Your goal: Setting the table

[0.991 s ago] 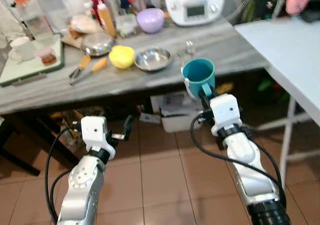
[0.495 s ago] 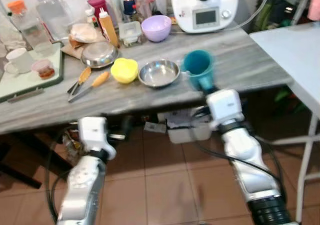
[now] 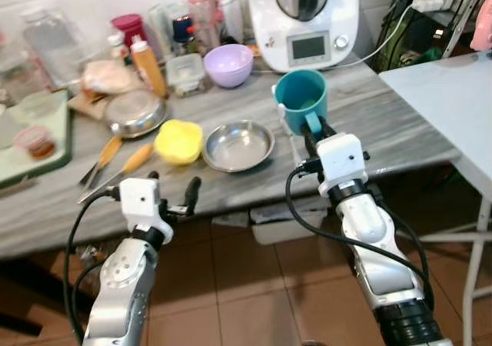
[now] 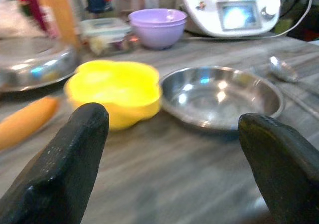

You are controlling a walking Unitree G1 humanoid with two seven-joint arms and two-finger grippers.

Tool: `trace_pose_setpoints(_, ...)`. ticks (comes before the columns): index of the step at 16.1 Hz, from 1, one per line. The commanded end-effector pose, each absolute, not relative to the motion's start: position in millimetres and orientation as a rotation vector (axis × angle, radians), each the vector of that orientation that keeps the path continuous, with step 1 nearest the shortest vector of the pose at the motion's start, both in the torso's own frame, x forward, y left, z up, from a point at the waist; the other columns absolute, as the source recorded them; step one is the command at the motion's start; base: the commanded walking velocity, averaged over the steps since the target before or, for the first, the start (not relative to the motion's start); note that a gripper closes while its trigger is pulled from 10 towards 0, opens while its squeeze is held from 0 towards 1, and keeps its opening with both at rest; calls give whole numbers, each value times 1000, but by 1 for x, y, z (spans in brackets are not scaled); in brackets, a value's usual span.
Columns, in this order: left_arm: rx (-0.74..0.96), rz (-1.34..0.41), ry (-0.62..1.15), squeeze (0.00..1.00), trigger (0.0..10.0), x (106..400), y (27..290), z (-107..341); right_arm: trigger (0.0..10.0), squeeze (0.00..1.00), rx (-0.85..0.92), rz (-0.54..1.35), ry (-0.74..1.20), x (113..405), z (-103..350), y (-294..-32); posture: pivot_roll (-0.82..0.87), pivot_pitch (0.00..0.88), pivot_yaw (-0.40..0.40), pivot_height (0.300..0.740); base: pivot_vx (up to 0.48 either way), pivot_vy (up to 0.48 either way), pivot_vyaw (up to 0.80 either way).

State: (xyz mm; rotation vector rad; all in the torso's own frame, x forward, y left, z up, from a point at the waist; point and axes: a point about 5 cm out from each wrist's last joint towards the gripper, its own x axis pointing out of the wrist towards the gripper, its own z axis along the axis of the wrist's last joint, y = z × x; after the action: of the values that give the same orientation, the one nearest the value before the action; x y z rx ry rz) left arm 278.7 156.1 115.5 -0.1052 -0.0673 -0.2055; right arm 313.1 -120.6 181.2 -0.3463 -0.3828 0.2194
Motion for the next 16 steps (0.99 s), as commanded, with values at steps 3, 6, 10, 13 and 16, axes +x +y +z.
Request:
trace_pose_setpoints(3,-93,-203,-79,0,10000,279,158,119,10000,0,-343,213,-431,314,193,-118,-143,64,118,740,430,0,0)
trace_pose_setpoints(6,-85,-195,-78,0,10000,277,161,120,10000,0,-338,216,-434,314,193,-116,-137,65,126,740,413,0,0)
trace_pose_setpoints(10,-94,-184,-84,0,10000,276,163,120,10000,0,-343,196,-443,320,197,-122,-143,72,133,740,395,0,0)
trace_pose_setpoints(13,-90,-198,-118,0,10000,274,161,126,10000,0,-342,213,-444,320,198,-121,-144,77,127,740,125,0,0)
trace_pose_setpoints(16,-66,-246,-161,0,10000,264,162,135,10000,0,-335,238,-439,319,197,-118,-140,84,118,740,0,0,0)
